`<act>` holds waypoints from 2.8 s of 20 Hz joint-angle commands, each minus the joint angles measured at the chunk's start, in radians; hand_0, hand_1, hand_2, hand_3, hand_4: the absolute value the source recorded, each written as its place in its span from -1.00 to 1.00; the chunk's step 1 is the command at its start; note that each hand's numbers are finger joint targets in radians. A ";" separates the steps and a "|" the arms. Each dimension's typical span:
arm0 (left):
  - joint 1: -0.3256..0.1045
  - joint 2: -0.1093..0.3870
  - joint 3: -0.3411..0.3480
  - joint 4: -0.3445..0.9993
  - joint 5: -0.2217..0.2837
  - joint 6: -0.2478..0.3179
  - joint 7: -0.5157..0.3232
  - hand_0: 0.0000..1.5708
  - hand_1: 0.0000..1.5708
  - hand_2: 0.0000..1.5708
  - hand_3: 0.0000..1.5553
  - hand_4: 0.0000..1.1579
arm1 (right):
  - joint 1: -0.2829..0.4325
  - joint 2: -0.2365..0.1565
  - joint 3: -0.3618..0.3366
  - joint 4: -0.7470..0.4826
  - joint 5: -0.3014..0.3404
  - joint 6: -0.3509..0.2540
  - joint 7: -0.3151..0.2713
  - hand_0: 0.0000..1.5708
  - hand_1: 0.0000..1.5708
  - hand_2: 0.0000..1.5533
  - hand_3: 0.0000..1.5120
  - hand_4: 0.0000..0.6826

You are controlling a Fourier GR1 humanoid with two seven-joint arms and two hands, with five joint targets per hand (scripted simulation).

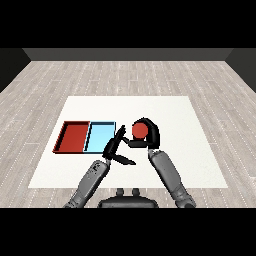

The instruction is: Pick the red can and put it in the red box

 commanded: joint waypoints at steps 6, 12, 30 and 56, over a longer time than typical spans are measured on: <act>-0.062 0.000 -0.065 0.083 0.098 0.034 -0.010 -1.00 -1.00 -1.00 -1.00 -1.00 | 0.050 0.005 0.001 -0.036 -0.015 0.074 -0.040 1.00 1.00 0.90 0.87 0.89; -0.106 0.000 -0.147 0.140 0.158 0.136 -0.042 -1.00 -1.00 -1.00 -1.00 -1.00 | 0.062 0.005 0.103 -0.136 0.024 0.009 0.050 1.00 1.00 0.91 0.87 0.89; -0.097 0.001 -0.121 0.097 0.205 0.250 -0.109 -1.00 -1.00 -1.00 -1.00 -0.09 | 0.009 -0.007 0.203 -0.079 -0.054 -0.109 -0.010 1.00 1.00 0.91 0.86 0.88; -0.145 0.001 -0.116 0.125 0.191 0.402 -0.055 1.00 1.00 1.00 0.93 0.95 | -0.050 0.005 0.175 0.020 0.028 -0.043 0.093 -1.00 -1.00 -1.00 -1.00 -1.00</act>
